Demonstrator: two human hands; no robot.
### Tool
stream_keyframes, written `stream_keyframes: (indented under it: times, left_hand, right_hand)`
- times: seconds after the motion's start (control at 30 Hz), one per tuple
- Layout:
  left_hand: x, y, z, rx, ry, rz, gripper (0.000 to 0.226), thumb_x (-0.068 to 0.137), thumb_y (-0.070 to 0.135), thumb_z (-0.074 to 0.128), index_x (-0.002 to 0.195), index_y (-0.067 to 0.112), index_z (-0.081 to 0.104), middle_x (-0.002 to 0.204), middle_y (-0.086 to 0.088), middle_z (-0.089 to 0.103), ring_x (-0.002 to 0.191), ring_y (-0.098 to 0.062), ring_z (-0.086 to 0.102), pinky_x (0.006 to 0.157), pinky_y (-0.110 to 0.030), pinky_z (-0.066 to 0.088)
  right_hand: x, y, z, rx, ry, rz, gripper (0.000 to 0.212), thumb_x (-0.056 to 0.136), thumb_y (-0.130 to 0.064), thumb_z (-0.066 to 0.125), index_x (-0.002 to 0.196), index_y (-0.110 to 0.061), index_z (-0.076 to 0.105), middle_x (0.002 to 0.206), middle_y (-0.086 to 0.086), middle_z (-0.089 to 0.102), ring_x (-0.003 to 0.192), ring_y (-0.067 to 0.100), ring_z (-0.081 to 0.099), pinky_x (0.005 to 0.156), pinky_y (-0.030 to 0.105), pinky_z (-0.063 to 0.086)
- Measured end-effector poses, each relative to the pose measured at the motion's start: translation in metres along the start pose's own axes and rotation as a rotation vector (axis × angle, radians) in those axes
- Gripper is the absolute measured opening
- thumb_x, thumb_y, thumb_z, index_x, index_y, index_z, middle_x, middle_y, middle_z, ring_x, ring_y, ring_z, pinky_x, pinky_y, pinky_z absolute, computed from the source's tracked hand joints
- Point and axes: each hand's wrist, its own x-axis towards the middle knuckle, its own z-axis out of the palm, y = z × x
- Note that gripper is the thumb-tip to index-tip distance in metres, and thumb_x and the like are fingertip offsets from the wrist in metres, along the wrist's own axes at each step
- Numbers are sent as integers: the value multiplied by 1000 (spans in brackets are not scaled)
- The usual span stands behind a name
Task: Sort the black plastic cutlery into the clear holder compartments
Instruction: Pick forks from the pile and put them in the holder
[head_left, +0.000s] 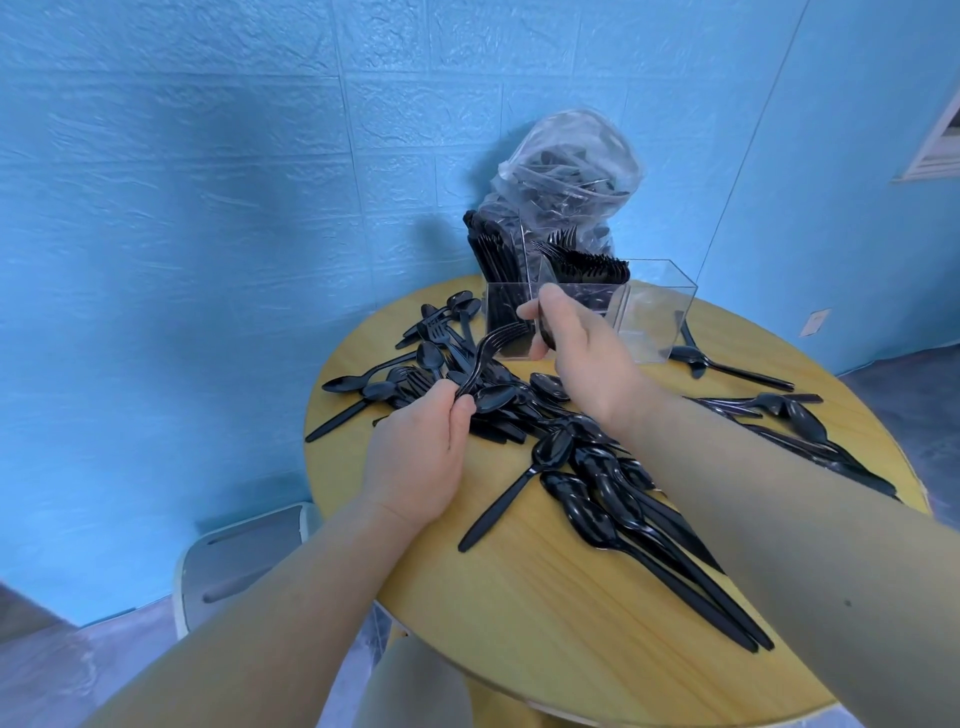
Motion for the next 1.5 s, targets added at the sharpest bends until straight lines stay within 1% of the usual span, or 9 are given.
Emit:
stream_keyframes:
  times: [0.17, 0.33, 0.4, 0.7, 0.87, 1.03, 1.2, 1.37, 1.5]
  left_hand:
    - [-1, 1, -2, -87, 51, -16, 31, 101, 29, 35, 72, 17, 38, 57, 2, 42, 52, -18, 40, 49, -32, 28]
    - [0, 3, -4, -181, 56, -86, 30, 100, 25, 38, 75, 10, 45, 55, 2, 39, 53, -16, 37, 52, -34, 30]
    - [-1, 2, -4, -200, 49, -76, 31, 99, 26, 37, 75, 9, 46, 55, 1, 40, 53, -16, 37, 52, -36, 32]
    - [-1, 2, -4, -34, 18, 0, 34, 99, 36, 36, 67, 24, 32, 57, 5, 40, 52, -13, 38, 47, -28, 24]
    - [0, 1, -1, 16, -39, 43, 36, 98, 41, 34, 68, 23, 33, 55, 5, 40, 49, -12, 39, 47, -28, 24]
    - [0, -1, 2, 74, -32, 53, 48, 99, 46, 23, 81, 15, 55, 65, 2, 55, 62, -16, 53, 57, -36, 42]
    - [1, 0, 1, 76, 65, -36, 29, 100, 39, 35, 88, 23, 55, 74, 10, 56, 68, -10, 52, 58, -31, 42]
    - [0, 0, 2, 156, 64, -9, 31, 101, 34, 29, 76, 19, 40, 64, 4, 43, 55, -11, 42, 47, -26, 26]
    - [-4, 6, -1, 152, 34, 67, 31, 99, 34, 26, 75, 18, 38, 61, 6, 40, 52, -12, 39, 48, -30, 25]
  right_hand:
    - [9, 2, -5, 93, 43, 3, 21, 95, -19, 47, 79, -15, 60, 67, -1, 57, 64, 14, 50, 70, 45, 52]
    - [7, 3, -3, 210, -9, 9, 22, 86, -4, 59, 75, -22, 58, 79, 14, 66, 68, 21, 56, 65, 35, 47]
    - [6, 5, 0, 270, -34, 43, 19, 87, 0, 59, 78, -17, 55, 81, 16, 66, 67, 19, 63, 68, 31, 54]
    - [0, 2, 7, 513, -102, 148, 20, 86, 6, 61, 83, -10, 50, 75, 10, 58, 68, 22, 69, 67, 29, 60]
    - [2, 9, 6, 239, -37, 34, 26, 85, 0, 65, 99, -18, 54, 76, 7, 59, 75, 25, 70, 77, 40, 59]
    - [3, 11, 8, 43, -10, -79, 26, 84, -5, 64, 79, -30, 66, 75, 0, 70, 78, 19, 70, 81, 42, 57]
    - [1, 13, 8, -13, 7, -116, 31, 86, -5, 60, 79, -35, 65, 77, -4, 70, 79, 16, 69, 82, 40, 56]
    - [-6, 8, 8, -172, -40, -130, 34, 100, -12, 37, 127, -18, 58, 104, 5, 63, 87, 11, 64, 90, 30, 51]
    - [-8, 10, 0, -21, 16, -61, 31, 98, -13, 45, 124, -20, 61, 91, 0, 69, 87, 11, 67, 91, 30, 53]
